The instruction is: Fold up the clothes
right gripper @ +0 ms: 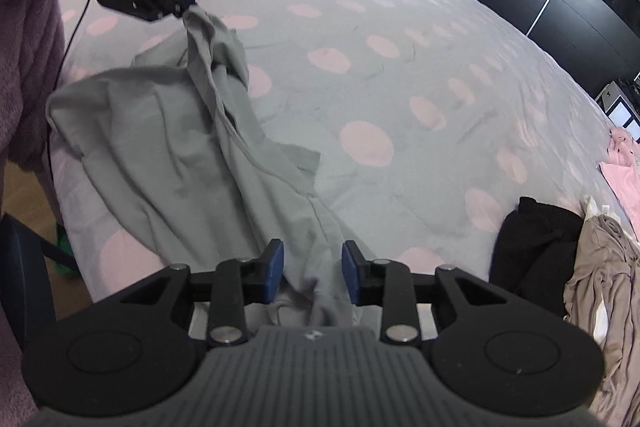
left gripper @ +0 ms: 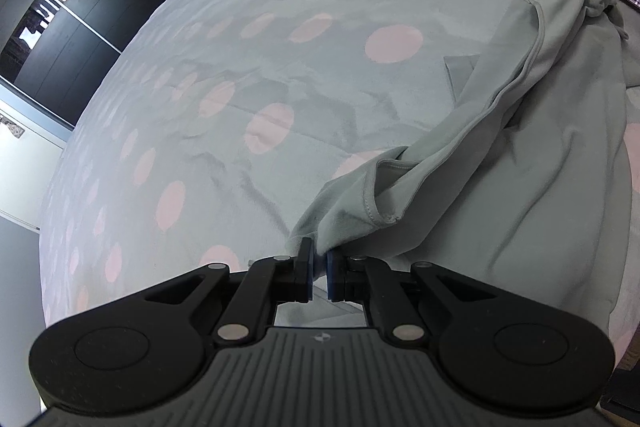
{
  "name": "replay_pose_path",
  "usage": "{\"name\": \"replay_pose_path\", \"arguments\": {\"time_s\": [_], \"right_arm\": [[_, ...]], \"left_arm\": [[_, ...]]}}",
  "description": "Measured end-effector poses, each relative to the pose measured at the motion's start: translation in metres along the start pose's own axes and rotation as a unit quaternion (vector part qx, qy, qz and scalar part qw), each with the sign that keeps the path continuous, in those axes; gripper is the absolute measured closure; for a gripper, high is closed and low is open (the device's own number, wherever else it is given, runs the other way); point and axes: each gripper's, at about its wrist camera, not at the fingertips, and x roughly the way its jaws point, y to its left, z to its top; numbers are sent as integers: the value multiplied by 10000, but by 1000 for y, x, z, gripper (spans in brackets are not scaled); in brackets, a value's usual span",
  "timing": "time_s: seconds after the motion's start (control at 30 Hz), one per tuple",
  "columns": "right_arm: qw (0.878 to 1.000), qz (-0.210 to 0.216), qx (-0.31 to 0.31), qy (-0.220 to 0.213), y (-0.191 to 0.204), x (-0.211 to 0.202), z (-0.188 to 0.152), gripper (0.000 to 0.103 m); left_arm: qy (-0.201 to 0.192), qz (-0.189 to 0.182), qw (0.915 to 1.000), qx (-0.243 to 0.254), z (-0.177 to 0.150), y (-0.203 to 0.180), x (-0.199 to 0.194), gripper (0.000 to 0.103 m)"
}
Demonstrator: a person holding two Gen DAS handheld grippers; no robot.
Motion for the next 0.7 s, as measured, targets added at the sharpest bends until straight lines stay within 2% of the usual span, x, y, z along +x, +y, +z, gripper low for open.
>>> {"name": "replay_pose_path", "arguments": {"time_s": [0.07,0.17,0.33,0.43,0.53,0.7], "right_arm": [[9998,-96,-3,197,-1,9,-3,76],[9994,-87,130,315,-6,17,-8,91],[9992,-166,332,156,-8,7,-6,96],[9974,-461,539,-133,-17,-10,1,97],[9911,-918,764,-596,-26,-36,14,98],[9637,-2059,766,-1519,-26,-89,48,98]], "left_arm": [[18,3,10000,17,-1,0,1,99],[46,-20,10000,4,-2,0,2,99],[41,-4,9999,-154,-2,3,1,100],[-77,-49,9981,-613,-3,17,-7,101],[-356,-73,9917,-1234,-3,40,-28,102],[-1101,80,9725,-2051,4,78,-91,102]]}}
